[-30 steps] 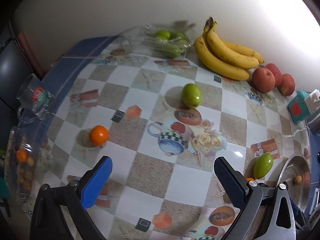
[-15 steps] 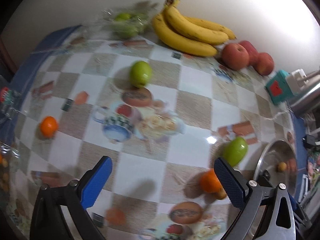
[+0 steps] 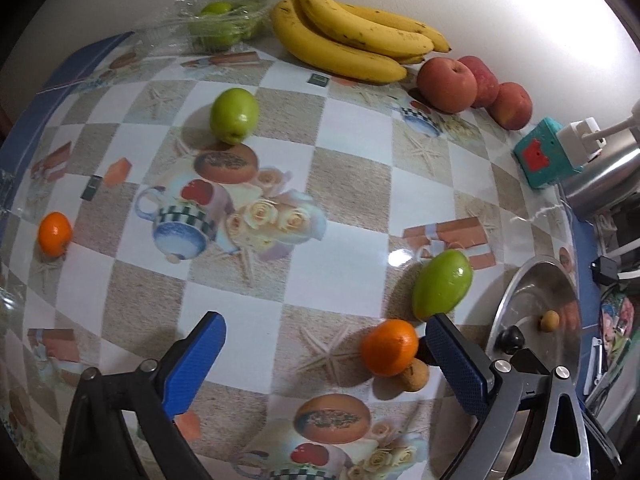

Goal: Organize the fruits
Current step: 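Grasp a tangerine with the left gripper while the right approaches a kiwi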

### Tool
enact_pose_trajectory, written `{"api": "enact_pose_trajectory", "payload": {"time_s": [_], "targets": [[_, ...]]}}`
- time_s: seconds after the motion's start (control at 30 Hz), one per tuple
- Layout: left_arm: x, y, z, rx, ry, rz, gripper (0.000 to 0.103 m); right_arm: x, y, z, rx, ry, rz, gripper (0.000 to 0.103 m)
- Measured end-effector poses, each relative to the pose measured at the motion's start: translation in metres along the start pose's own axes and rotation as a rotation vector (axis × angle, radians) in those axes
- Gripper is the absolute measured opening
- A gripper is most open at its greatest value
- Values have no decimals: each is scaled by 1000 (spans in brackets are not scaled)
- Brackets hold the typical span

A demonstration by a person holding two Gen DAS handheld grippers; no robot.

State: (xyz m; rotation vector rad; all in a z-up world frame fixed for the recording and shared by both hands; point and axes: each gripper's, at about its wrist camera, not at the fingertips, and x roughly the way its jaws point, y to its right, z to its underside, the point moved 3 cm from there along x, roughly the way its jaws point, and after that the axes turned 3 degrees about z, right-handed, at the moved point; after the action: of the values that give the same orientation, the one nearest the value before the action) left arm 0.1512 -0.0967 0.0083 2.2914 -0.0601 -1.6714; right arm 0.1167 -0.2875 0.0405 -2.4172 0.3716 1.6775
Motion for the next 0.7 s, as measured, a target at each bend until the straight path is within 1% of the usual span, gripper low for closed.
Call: {"api": "enact_pose_trajectory", "payload": {"time_s": [0.03,0.1,0.13,0.17,0.27,0.37,0.4,0.53,0.57,0.7], "targets": [[1,2,1,3,-4,10,94,0,2,0,6,-1,-3,92],[5,8,3,10,-21,39,84,0,4,-1,14,-4,-10,92],[7,10,5,11,-28,48,81,0,5,-1,16,-6,-11,92],[8,12,6,11,-32,56,76,0,6,-1,19,-6,-7,92],[10,18,9,16,-41,80,67,0,8,-1,28,-7,-10,92],[13,24,15,30,-57,91,58,0,10,-1,35,-8,-20,92],[14,26,16,32,-62,94,53,0,10,-1,35,-8,-20,92],[18,30,18,33,-74,98,42,0,9,-1,32,-9,-22,92],[18,30,18,32,-75,105,36,0,9,-1,31,-10,-22,92],[17,31,18,33,-77,100,36,0,9,-1,33,-9,-24,92]]}}
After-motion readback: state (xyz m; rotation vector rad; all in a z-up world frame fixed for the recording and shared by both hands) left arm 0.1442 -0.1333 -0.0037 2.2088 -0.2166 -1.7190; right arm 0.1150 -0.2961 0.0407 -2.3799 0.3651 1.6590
